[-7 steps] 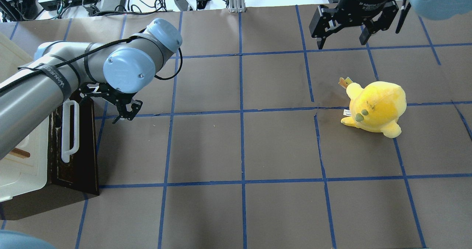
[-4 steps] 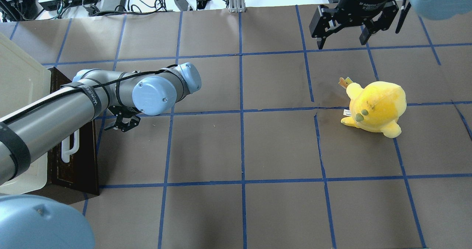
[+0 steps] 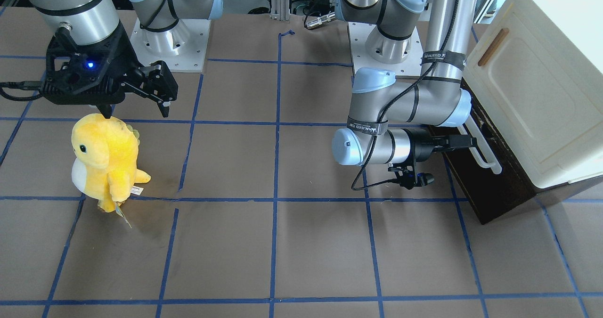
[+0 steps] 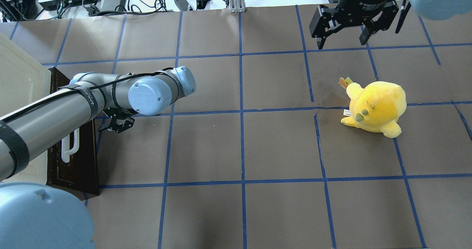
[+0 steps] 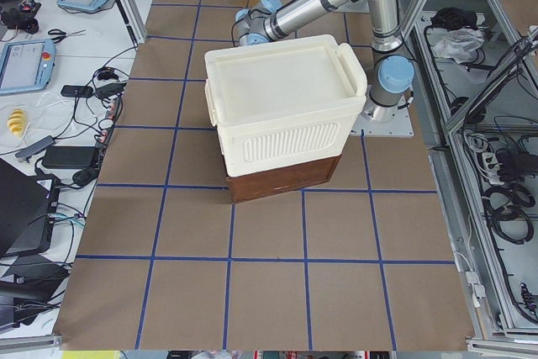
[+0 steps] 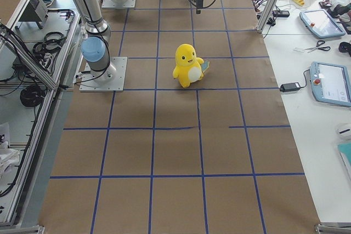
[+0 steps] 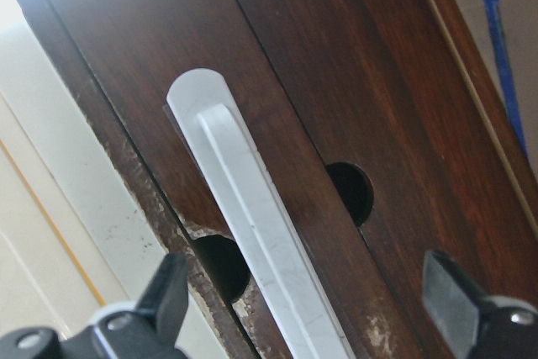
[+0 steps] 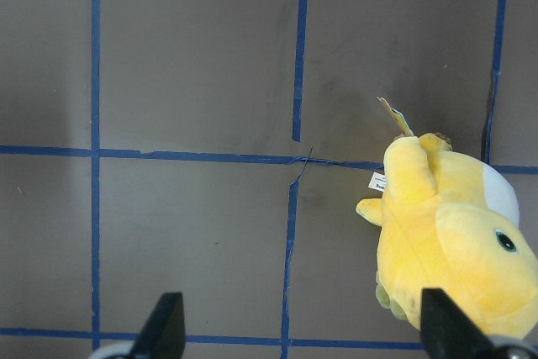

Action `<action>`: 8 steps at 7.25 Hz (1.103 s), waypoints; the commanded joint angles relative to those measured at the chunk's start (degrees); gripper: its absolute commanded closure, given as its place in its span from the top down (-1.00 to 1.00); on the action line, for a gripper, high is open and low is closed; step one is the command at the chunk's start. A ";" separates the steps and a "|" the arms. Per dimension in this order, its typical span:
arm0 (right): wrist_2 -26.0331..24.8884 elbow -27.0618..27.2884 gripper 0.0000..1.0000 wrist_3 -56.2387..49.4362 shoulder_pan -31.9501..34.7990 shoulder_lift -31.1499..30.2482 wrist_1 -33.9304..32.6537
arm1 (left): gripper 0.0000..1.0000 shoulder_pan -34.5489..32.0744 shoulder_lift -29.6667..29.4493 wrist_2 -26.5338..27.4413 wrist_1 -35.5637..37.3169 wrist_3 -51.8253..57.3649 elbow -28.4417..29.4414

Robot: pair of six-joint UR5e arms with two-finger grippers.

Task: Pull drawer sideways
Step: 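Close the left gripper around the white drawer handle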

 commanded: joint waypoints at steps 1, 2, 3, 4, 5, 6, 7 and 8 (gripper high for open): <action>0.00 0.00 1.00 0.02 0.00 0.00 0.00 | 1.00 1.81 -0.02 1.69 0.00 -0.21 -0.97; 0.00 0.00 1.00 0.02 0.00 0.00 0.00 | 0.76 1.90 -0.11 1.70 0.09 -0.30 -1.06; 0.00 0.00 1.00 0.02 0.00 0.00 0.00 | 0.76 1.90 -0.02 1.70 0.00 -0.48 -1.07; 0.00 0.00 1.00 0.02 0.00 0.00 0.00 | 0.60 1.98 -0.11 1.78 0.00 -0.57 -1.15; 0.00 0.00 1.00 0.02 0.00 0.00 0.00 | 0.00 1.98 -0.11 1.79 0.00 -0.57 -1.07; 0.00 0.00 1.00 0.02 0.00 0.00 0.00 | -0.27 1.98 -0.20 1.79 0.00 -0.57 -1.15; 0.00 0.00 1.00 0.02 0.00 0.00 0.00 | -0.56 1.98 -0.29 1.79 0.00 -0.57 -1.15; 0.00 0.00 1.00 0.02 0.00 0.00 0.00 | -0.77 1.90 -0.55 1.70 0.00 -0.74 -1.15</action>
